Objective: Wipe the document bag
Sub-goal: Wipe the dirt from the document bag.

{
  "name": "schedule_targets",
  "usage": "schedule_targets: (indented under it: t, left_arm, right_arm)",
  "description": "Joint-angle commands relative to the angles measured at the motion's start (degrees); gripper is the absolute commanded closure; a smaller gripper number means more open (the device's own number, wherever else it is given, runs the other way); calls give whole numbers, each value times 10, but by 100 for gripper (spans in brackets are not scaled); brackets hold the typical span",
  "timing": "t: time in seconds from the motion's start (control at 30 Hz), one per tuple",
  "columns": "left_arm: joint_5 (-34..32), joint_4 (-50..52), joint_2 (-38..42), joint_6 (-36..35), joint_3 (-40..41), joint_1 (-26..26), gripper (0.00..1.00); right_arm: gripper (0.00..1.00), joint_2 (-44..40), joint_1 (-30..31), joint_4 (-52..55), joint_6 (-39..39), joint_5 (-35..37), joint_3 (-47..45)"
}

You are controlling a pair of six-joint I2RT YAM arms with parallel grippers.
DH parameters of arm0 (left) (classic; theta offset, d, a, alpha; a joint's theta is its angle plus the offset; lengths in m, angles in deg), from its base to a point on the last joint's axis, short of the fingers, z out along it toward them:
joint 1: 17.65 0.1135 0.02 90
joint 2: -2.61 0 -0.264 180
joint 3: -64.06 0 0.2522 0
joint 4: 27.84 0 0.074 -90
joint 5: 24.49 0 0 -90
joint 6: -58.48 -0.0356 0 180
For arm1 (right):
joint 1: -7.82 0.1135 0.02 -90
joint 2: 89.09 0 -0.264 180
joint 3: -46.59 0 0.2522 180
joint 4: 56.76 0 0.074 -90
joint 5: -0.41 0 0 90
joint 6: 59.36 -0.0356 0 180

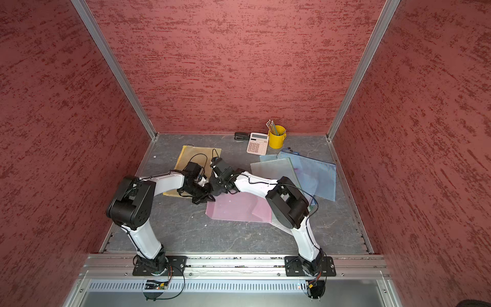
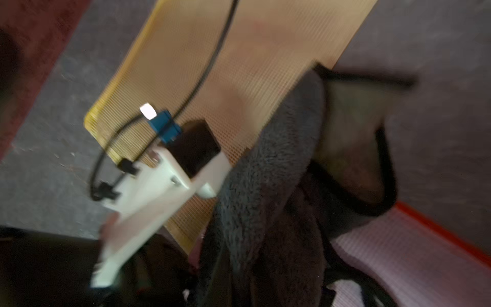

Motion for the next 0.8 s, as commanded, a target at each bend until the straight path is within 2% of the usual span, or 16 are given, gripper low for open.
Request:
schedule_targets:
  t: [0.0, 0.13, 0.23, 0.37, 0.47, 0.57, 0.63, 0.77]
  left_arm:
    - [-85, 23, -40, 12, 37, -2, 100]
    - [-66, 3, -32, 19, 56, 10, 100]
    - [-61, 4, -29, 10, 70, 22, 100]
    - [-56, 8, -25, -5, 90, 40, 100]
    - [-59, 25, -23, -23, 90, 45, 100]
    - [-53, 29, -23, -33, 96, 53, 100]
    - [-49, 27, -26, -35, 97, 51, 100]
    - [-44, 22, -30, -33, 92, 45, 100]
  right_arm:
    - [100, -11, -18, 7, -4, 8, -57]
    - [100, -66, -47, 18, -33, 34, -181]
    - [100, -133, -97, 33, -54, 56, -288]
    - [100, -196, -172, 71, -23, 75, -359]
    - [100, -200, -205, 103, 8, 96, -343]
    - [100, -199, -209, 113, 4, 99, -281]
    - [100, -197, -179, 100, -3, 83, -217]
    - [100, -128, -61, 84, 22, 42, -37]
